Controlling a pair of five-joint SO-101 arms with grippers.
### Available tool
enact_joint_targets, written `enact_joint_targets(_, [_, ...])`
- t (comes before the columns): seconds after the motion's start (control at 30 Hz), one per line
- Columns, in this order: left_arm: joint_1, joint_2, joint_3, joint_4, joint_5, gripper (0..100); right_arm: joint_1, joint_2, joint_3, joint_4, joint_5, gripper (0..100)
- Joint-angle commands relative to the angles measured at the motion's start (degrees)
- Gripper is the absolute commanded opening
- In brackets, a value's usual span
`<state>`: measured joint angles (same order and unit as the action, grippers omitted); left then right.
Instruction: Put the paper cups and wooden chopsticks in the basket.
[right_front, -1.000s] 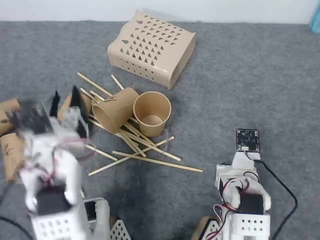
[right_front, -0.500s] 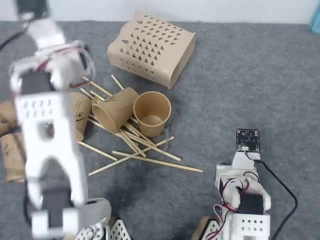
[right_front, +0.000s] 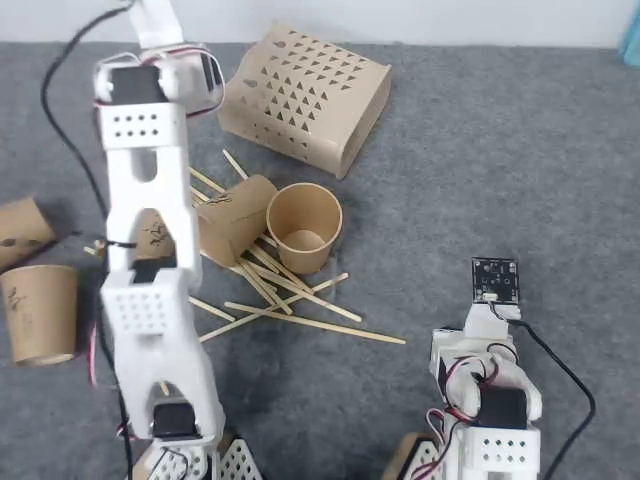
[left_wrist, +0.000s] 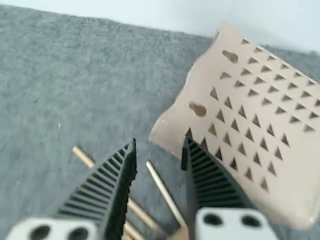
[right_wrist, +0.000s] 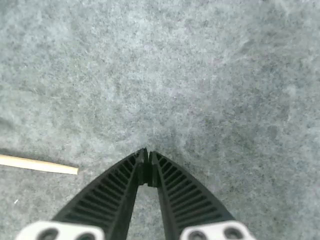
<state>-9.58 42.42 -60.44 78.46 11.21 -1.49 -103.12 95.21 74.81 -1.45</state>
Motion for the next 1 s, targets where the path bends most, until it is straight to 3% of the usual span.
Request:
enact_joint_targets(0.0, [0.6, 8.5, -12.8, -2.4, 0.4, 15, -0.1, -0.8, 1.2, 0.2, 1.4, 0.8])
enact_joint_targets(0.27, [2.1, 29.7, -30.9, -12.0, -0.8, 19, -0.1, -0.8, 1.2, 0.2, 1.4, 0.8])
enact_joint_targets(0.5, [3.5, 38.0, -33.1, -21.0, -1.0, 19, -0.1, -0.8, 1.2, 0.2, 1.4, 0.8])
enact_joint_targets(0.7, [5.2, 38.0, -33.1, -20.5, -1.1, 19, -0.1, -0.8, 1.2, 0.2, 1.4, 0.8])
enact_joint_targets(0.97, [10.3, 38.0, -34.6, -9.5, -1.0, 19, 0.0, -0.8, 1.2, 0.2, 1.4, 0.8])
